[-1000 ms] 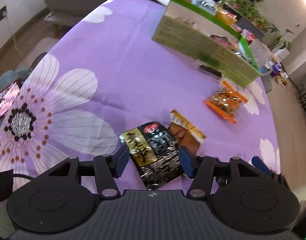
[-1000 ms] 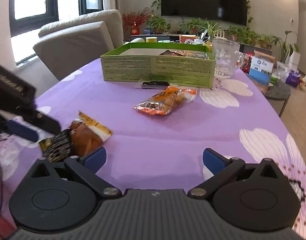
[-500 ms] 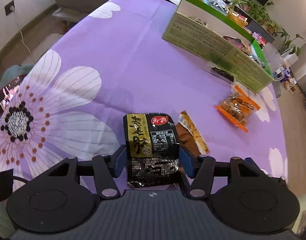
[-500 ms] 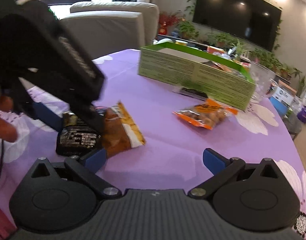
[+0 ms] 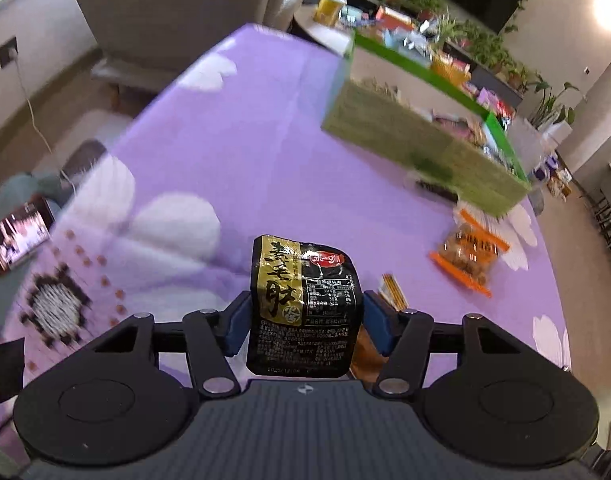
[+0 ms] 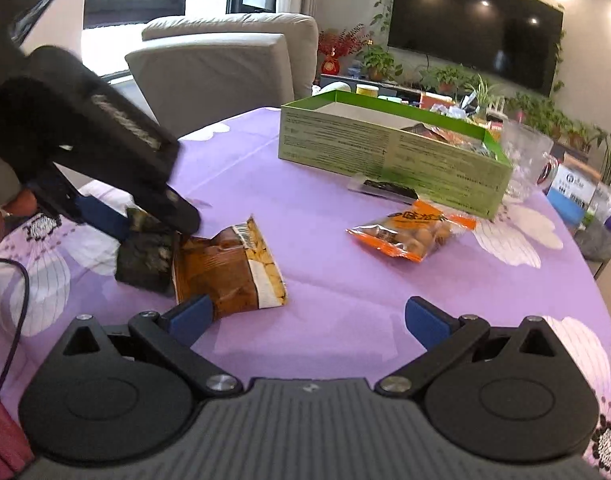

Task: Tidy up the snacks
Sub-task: 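Grasp the black printed snack box with left tool while right tool grasps brown wafer bag, then carry the black snack box and brown wafer bag into the green box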

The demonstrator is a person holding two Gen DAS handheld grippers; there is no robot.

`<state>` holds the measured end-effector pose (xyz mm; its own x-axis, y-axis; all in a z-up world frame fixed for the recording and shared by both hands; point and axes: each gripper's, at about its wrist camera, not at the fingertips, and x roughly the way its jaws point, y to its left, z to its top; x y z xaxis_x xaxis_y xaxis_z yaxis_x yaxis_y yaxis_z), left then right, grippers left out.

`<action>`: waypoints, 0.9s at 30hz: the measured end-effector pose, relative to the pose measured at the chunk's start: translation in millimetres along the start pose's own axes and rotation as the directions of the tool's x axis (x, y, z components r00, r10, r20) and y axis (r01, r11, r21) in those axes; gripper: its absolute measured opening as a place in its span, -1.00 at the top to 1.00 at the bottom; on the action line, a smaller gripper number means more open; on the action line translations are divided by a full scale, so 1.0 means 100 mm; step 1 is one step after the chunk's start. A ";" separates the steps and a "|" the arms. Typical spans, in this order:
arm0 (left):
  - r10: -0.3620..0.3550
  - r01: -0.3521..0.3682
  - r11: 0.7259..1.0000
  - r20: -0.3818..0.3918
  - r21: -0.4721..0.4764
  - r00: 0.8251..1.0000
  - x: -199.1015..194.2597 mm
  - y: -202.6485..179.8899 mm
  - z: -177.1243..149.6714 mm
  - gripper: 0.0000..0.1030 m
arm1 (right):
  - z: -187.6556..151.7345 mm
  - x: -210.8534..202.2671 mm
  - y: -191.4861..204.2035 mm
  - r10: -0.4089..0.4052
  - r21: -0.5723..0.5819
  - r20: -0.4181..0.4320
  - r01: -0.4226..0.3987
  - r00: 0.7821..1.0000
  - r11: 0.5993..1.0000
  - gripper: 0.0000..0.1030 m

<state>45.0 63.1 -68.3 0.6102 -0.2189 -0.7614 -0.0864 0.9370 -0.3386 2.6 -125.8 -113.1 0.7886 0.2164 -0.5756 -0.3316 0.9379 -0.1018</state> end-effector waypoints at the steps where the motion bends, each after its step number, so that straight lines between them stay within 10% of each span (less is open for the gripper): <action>1: 0.003 -0.003 1.000 0.008 -0.002 1.000 -0.02 0.01 0.03 -0.07 | 0.00 0.00 0.00 0.012 0.004 0.002 -0.012 1.000 1.000 0.00; 10: -0.008 0.008 1.000 -0.001 -0.023 1.000 0.00 0.14 0.09 -0.07 | 0.11 0.23 0.31 0.125 -0.131 -0.035 -0.128 0.992 0.983 0.00; 27: -0.031 0.031 0.999 0.007 0.025 0.999 0.13 0.20 0.19 -0.07 | 0.24 0.53 0.16 0.156 -0.009 -0.073 -0.157 0.985 0.988 0.00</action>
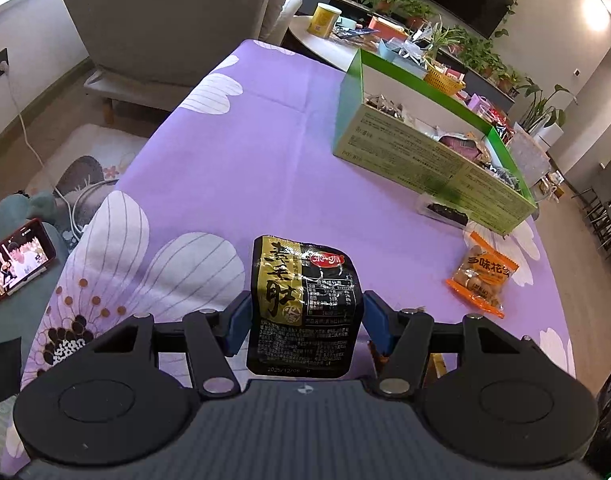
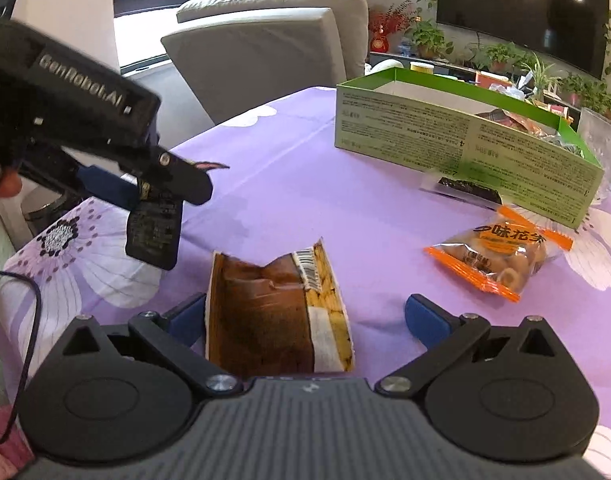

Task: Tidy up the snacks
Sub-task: 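Carry the black snack box and brown wafer bag into the green box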

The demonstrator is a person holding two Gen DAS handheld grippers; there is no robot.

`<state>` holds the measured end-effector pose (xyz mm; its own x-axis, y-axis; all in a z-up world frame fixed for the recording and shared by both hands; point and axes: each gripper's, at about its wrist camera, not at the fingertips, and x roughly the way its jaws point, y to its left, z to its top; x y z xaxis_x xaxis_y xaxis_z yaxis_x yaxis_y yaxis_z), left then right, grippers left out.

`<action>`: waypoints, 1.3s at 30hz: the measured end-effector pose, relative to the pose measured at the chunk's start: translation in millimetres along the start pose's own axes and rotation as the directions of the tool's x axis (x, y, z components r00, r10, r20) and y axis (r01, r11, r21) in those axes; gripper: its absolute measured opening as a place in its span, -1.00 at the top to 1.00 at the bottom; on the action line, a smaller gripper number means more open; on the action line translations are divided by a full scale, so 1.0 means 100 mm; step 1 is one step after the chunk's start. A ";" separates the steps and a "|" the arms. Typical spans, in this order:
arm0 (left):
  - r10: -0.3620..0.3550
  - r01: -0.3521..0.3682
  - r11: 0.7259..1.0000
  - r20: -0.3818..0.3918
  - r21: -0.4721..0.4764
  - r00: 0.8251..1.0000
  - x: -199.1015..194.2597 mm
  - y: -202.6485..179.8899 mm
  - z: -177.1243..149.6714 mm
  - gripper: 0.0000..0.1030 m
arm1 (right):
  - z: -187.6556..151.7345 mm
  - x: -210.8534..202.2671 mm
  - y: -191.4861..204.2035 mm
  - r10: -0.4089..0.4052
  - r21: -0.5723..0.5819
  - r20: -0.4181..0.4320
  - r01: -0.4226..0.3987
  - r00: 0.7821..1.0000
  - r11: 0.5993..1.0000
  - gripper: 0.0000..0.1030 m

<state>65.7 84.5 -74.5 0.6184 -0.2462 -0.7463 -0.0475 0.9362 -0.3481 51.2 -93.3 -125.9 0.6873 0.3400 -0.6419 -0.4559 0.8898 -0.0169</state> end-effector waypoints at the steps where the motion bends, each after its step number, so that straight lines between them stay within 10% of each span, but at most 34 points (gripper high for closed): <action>1: -0.002 0.002 1.000 -0.002 -0.001 1.000 0.01 0.01 0.00 -0.07 | -0.01 -0.01 0.01 0.000 0.000 -0.001 0.000 1.000 1.000 0.00; 19: -0.056 0.051 0.995 0.056 0.081 0.997 0.00 -0.20 0.14 -0.07 | 0.19 -0.30 -0.24 -0.007 0.084 0.112 -0.003 0.994 0.996 0.01; 39: -0.171 0.108 0.956 0.219 0.272 0.961 0.62 -1.00 1.27 -0.08 | 1.05 -0.08 -1.20 -0.160 0.197 0.319 0.100 0.934 0.975 0.01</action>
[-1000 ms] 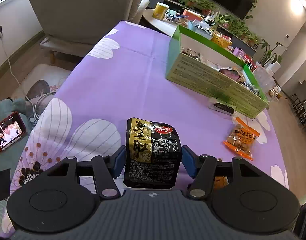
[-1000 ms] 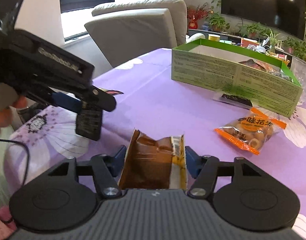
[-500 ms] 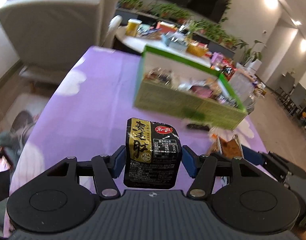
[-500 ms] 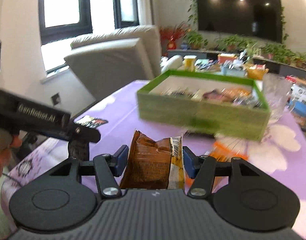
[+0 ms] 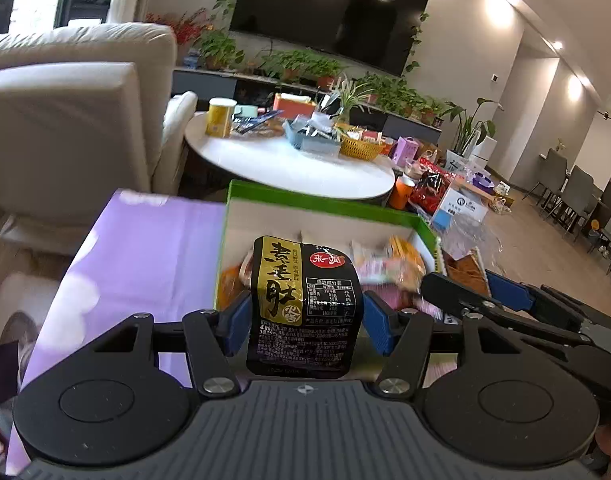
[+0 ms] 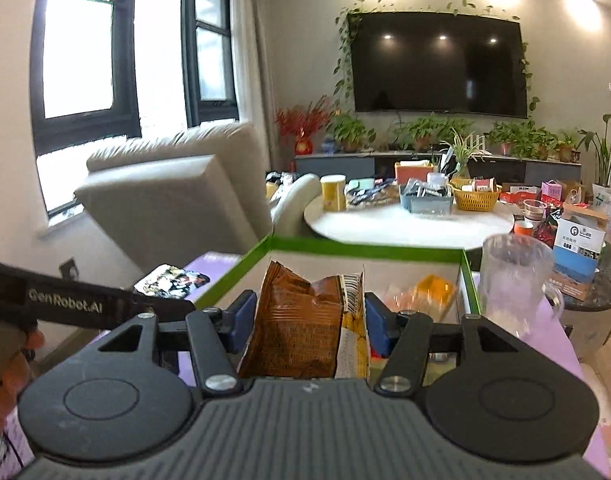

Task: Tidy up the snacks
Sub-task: 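Carry the black snack box and brown wafer bag into the green box, then open both tools over the box and withdraw them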

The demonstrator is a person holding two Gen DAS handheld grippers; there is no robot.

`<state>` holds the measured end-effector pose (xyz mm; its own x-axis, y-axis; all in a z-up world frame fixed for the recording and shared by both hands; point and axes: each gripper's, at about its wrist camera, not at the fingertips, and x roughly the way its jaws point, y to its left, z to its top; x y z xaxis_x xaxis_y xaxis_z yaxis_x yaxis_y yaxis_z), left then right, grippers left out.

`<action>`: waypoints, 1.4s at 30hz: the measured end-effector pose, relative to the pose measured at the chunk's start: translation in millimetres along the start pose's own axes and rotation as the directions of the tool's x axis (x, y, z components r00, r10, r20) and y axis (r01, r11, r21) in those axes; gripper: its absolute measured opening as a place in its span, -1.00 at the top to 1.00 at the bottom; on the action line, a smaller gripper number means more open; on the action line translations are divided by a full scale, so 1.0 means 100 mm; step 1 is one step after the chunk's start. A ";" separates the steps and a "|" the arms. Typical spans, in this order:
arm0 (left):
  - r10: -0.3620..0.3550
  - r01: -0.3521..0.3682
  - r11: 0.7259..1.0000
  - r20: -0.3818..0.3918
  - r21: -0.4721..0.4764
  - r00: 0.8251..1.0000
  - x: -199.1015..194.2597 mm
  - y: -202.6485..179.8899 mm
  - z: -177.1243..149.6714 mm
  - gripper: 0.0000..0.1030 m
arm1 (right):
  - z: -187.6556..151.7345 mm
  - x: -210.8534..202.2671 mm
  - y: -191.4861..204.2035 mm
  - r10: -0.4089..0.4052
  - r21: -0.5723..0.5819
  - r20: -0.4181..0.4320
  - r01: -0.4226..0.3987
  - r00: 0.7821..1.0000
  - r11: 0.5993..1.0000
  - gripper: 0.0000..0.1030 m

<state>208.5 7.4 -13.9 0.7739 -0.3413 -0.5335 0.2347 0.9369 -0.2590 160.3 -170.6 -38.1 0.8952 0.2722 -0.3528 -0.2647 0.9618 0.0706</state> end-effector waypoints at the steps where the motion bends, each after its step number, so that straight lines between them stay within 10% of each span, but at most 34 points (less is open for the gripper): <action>1: -0.002 0.002 1.000 0.001 0.006 1.000 0.07 0.00 0.04 -0.08 | 0.02 0.06 -0.04 -0.001 0.006 0.006 0.001 1.000 1.000 0.01; 13: 0.089 -0.088 0.992 -0.005 0.091 0.996 1.01 0.04 0.13 -0.08 | 0.02 0.88 -0.55 -0.041 0.170 -0.068 0.052 0.997 0.984 0.00; 34: 0.084 -0.071 0.989 -0.101 0.129 0.991 0.60 0.01 -0.10 -0.10 | -0.14 -0.03 -0.17 -0.104 0.016 -0.015 0.104 0.994 0.994 0.00; 42: 0.087 -0.076 0.991 -0.095 0.113 0.992 0.51 0.07 -0.13 -0.10 | -0.46 0.17 -0.08 -0.051 0.036 -0.210 0.060 0.976 0.998 0.00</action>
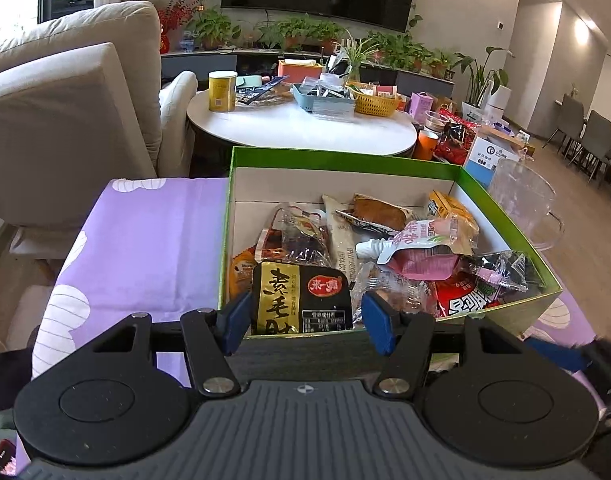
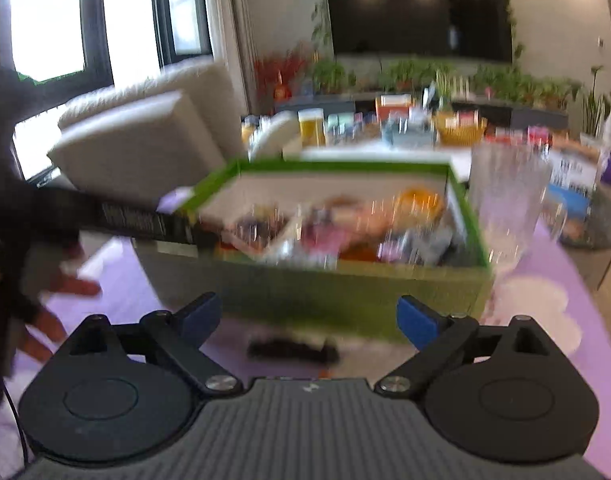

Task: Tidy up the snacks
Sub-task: 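Open both tools over the box and withdraw them, then grasp the orange-labelled nut bag with left tool while right tool grasps clear dark-candy packet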

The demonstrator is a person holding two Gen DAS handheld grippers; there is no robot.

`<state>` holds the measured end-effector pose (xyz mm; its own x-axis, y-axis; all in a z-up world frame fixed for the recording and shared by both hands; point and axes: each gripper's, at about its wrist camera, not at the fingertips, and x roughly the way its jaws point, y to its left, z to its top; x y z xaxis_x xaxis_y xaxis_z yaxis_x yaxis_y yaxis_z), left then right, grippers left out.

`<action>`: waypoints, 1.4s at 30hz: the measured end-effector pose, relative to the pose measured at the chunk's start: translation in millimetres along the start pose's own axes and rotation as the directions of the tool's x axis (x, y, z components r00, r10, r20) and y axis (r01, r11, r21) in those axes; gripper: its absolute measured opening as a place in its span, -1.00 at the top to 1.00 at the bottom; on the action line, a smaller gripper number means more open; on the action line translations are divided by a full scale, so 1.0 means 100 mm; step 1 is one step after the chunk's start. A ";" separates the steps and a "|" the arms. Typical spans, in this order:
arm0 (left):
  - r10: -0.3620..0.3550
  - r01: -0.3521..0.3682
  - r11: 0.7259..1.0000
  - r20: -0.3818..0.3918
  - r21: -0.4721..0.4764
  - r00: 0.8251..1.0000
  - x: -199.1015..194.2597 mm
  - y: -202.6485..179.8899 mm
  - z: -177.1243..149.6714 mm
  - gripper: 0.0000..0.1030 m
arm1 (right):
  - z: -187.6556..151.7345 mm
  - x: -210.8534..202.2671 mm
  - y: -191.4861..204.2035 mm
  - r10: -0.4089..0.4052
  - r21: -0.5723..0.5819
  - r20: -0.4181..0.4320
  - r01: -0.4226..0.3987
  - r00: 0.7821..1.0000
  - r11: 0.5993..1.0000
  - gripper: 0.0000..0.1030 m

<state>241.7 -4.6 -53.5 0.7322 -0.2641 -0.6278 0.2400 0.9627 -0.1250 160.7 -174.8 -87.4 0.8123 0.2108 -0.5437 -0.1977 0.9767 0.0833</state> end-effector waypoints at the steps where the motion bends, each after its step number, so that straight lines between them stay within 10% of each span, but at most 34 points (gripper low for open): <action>1: 0.006 -0.006 1.000 0.006 -0.005 1.000 -0.03 0.01 -0.01 -0.10 | -0.02 0.04 0.02 -0.005 0.003 -0.023 0.005 1.000 1.000 0.00; 18: -0.051 0.052 0.999 0.077 -0.014 0.996 -0.35 0.04 -0.14 -0.10 | -0.06 0.52 0.24 -0.072 -0.088 -0.212 0.055 0.975 0.995 0.00; 42: -0.073 0.072 0.995 -0.023 -0.067 0.997 -0.62 0.12 -0.63 -0.10 | 0.01 0.08 0.14 -0.038 -0.014 -0.063 0.038 0.997 0.999 0.00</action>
<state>159.4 27.3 -64.4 0.6979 -0.3327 -0.6342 0.2484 0.9430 -0.2213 164.7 -159.2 -89.3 0.7834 0.1704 -0.5977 -0.1745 0.9833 0.0515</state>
